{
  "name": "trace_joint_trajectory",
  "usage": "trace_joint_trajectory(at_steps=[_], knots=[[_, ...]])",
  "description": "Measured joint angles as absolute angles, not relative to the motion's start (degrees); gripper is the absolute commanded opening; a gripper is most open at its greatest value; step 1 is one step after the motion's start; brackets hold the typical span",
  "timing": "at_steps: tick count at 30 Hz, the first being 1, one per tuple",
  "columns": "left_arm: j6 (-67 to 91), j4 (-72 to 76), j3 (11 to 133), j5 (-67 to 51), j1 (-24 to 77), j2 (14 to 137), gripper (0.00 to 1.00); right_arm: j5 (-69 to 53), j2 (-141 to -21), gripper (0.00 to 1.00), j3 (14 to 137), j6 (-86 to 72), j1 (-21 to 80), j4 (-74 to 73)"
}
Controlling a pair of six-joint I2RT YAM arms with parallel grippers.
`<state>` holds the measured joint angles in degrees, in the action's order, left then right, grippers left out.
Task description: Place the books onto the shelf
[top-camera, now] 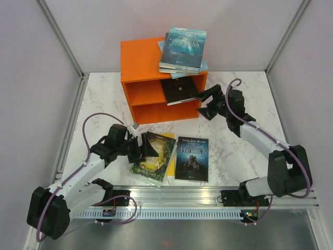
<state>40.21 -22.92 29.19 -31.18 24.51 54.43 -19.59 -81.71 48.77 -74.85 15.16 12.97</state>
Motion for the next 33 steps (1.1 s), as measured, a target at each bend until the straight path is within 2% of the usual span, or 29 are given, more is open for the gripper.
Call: trace_joint_trajectory(at_steps=[5,11,16,19,33], knots=[[40.23,-24.58,29.23,-28.14,24.51,54.72,1.0,-21.52,-71.0,0.98,46.26,-70.19,15.35,7.66],[40.69,-28.69,33.41,-20.23,24.49,57.87,1.0,-22.55,-57.95,0.98,35.09,-68.34,20.99,6.33],[40.75,-30.15,37.23,-16.12,23.31,62.96,1.0,-19.55,-59.51,0.98,24.99,-70.3,32.62,4.67],[40.75,-30.11,38.46,-15.51,23.09,65.32,1.0,-18.72,-61.14,0.98,24.29,-70.72,37.47,4.25],[40.16,-32.53,38.81,-7.99,22.63,65.14,1.0,-16.82,-65.19,0.98,26.17,-70.26,39.66,4.36]])
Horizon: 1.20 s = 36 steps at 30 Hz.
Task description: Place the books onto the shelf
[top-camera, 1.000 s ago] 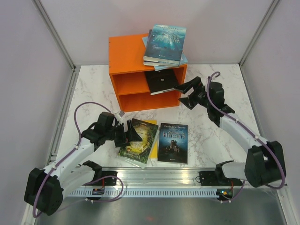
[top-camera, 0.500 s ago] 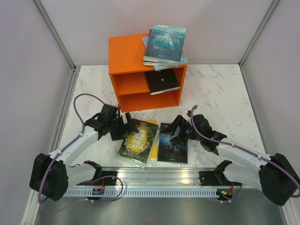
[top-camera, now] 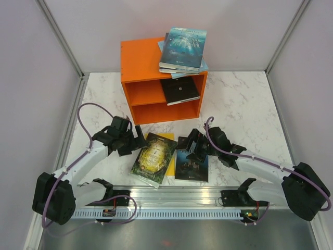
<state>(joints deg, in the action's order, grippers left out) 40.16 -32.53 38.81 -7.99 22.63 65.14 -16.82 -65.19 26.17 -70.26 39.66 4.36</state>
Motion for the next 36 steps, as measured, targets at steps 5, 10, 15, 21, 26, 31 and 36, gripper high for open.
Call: trace_joint_trajectory(at_steps=[5,10,15,21,26,31,36], knots=[[39.44,-34.41,39.0,-4.6,22.59,63.22,1.0,-16.84,-67.59,0.98,26.41,-70.24,41.21,4.97],[39.42,-33.61,38.63,-5.69,22.61,65.08,1.0,-16.84,-70.3,0.98,27.24,-70.24,42.81,6.22],[40.16,-31.03,37.12,-7.68,26.2,66.22,1.0,-16.84,-73.17,0.98,27.27,-70.26,43.4,8.25],[42.74,-27.9,36.38,-8.01,32.73,70.48,1.0,-17.08,-75.53,0.98,27.27,-70.26,43.4,10.17],[45.19,-28.56,37.58,-7.81,38.59,71.72,1.0,-17.34,-76.29,0.98,27.27,-70.26,43.4,11.18],[48.03,-29.54,40.36,-8.14,41.12,74.46,1.0,-18.15,-78.74,0.97,27.27,-70.32,44.56,13.37],[49.43,-32.47,43.03,-7.77,41.56,74.65,1.0,-18.13,-78.83,0.95,27.03,-70.32,45.25,13.67]])
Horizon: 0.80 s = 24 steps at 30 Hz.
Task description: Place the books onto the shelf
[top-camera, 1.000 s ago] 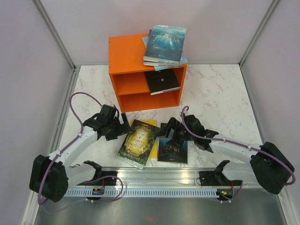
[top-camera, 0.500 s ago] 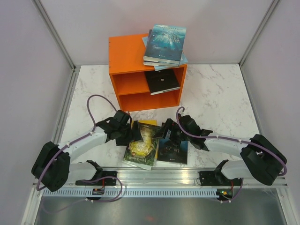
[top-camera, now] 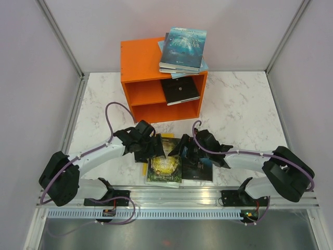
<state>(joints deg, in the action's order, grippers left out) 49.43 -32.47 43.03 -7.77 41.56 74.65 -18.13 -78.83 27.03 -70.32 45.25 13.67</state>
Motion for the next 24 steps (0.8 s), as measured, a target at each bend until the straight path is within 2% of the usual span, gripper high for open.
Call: trace_joint_trajectory(at_steps=[13,15,19,24], knots=[[50.7,-36.73,55.44,-5.56,46.68,82.19,0.99,-17.04,-73.25,0.95,27.07,-69.28,45.71,4.1],[50.72,-36.82,55.59,-5.28,46.96,83.37,0.99,-17.06,-73.06,0.94,27.05,-69.12,45.8,3.7],[51.07,-35.31,54.68,-6.2,47.03,84.55,0.99,-17.08,-72.95,0.86,27.0,-68.88,45.93,3.31],[52.84,-30.13,51.79,-9.69,47.07,83.83,1.0,-16.8,-70.78,0.85,25.69,-68.99,46.02,2.94]])
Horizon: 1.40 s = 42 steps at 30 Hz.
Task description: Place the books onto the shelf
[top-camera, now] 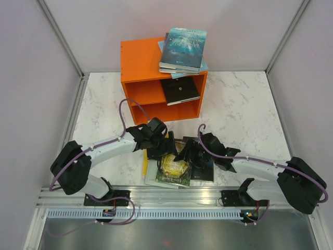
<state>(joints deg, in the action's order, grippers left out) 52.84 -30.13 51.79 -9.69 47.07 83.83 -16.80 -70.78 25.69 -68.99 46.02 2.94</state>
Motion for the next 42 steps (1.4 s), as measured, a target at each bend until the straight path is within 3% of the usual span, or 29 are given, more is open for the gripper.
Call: trace_joint_trajectory(at_steps=[3,12,15,16,17,24,31,42], knots=[[54.35,-26.22,49.8,-12.16,47.09,83.05,1.0,-16.45,-67.66,0.79,24.16,-69.25,45.82,2.81],[57.74,-18.9,46.92,-17.76,47.33,82.11,1.0,-14.02,-55.92,0.48,23.27,-69.91,44.69,-2.59],[58.43,-17.72,46.87,-19.51,47.75,80.84,1.0,-12.27,-50.04,0.24,23.24,-70.3,44.6,-6.17],[58.59,-17.39,46.87,-19.9,47.83,80.36,1.0,-11.57,-48.47,0.07,23.2,-70.39,44.6,-7.25],[58.7,-17.23,46.89,-20.27,47.9,79.77,1.0,-10.7,-46.94,0.0,23.11,-70.41,44.58,-8.69],[58.7,-17.89,46.89,-23.22,48.38,75.75,1.0,-5.58,-41.17,0.0,21.78,-71.99,43.97,-13.45],[57.39,-18.96,44.45,-23.31,40.82,63.94,1.0,-4.6,-36.23,0.0,25.63,-71.83,43.9,-16.27],[58.81,-7.68,35.92,-28.05,37.95,56.53,0.99,-13.21,-39.42,0.0,26.24,-76.93,43.7,1.3]])
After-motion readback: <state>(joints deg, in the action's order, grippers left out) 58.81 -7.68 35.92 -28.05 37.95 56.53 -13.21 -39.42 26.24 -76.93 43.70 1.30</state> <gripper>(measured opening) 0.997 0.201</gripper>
